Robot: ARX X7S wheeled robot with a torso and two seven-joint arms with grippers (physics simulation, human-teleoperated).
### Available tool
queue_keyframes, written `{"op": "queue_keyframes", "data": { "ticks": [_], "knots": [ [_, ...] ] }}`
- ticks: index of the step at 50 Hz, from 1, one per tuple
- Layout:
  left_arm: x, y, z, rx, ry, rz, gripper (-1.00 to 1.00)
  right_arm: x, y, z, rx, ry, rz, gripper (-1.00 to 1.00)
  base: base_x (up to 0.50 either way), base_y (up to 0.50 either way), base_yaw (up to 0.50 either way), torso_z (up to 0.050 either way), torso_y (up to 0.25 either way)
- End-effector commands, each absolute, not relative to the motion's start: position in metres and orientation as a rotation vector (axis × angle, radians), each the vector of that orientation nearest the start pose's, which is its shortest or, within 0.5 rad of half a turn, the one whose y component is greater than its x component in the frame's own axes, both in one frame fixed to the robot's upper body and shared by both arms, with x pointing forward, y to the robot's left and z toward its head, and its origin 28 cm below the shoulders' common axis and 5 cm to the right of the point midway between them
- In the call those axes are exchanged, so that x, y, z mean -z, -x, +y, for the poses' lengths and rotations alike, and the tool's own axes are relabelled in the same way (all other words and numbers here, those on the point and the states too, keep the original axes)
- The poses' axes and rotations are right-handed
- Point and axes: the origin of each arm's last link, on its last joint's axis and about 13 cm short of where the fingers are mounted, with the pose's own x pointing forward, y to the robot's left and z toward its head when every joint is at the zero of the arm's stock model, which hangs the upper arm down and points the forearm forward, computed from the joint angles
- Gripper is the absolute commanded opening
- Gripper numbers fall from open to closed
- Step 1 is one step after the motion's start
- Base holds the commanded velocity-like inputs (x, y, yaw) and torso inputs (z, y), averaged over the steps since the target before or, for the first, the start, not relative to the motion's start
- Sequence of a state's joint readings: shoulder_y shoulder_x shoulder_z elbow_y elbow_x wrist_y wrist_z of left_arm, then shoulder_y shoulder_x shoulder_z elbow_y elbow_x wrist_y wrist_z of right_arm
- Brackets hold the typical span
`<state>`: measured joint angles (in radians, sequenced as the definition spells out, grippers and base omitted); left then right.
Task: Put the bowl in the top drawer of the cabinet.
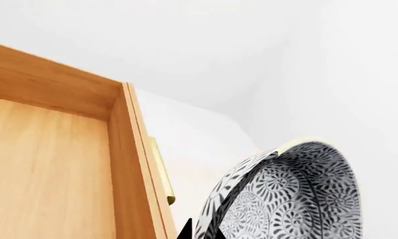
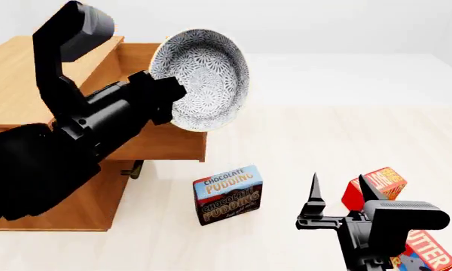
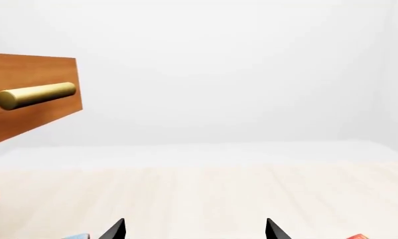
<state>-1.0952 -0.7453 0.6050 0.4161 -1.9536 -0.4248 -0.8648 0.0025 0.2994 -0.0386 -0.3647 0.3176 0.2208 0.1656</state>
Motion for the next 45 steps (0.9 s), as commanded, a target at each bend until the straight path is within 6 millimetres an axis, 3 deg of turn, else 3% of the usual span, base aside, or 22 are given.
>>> {"op": "queue_keyframes", "data": {
  "ticks": [1, 10, 13, 23, 34, 45],
  "knots": [
    [-0.344, -0.262, 0.215, 0.369, 0.500, 0.136, -1.00, -0.081, -0.203, -0.136, 0.010, -0.007, -0.122, 1.00, 0.00, 0.00, 0.00, 0.000, 0.000],
    [-0.375, -0.293, 0.217, 0.266, 0.527, 0.131, -1.00, -0.084, -0.199, -0.137, 0.018, -0.004, -0.132, 1.00, 0.00, 0.00, 0.00, 0.000, 0.001],
    [-0.377, -0.316, 0.218, 0.208, 0.558, 0.168, -1.00, -0.086, -0.196, -0.137, 0.012, -0.006, -0.140, 1.00, 0.00, 0.00, 0.00, 0.000, 0.000],
    [-0.369, -0.366, 0.218, 0.071, 0.624, 0.260, -1.00, -0.087, -0.193, -0.136, 0.000, -0.007, -0.148, 1.00, 0.00, 0.00, 0.00, 0.000, 0.000],
    [-0.360, -0.403, 0.211, 0.001, 0.692, 0.326, -1.00, -0.086, -0.192, -0.135, -0.020, -0.012, -0.152, 1.00, 0.00, 0.00, 0.00, 0.000, 0.001],
    [-0.344, -0.417, 0.221, -0.186, 0.781, 0.389, -1.00, -0.083, -0.195, -0.131, -0.038, -0.006, -0.133, 1.00, 0.00, 0.00, 0.00, 0.000, 0.000]
  ]
}}
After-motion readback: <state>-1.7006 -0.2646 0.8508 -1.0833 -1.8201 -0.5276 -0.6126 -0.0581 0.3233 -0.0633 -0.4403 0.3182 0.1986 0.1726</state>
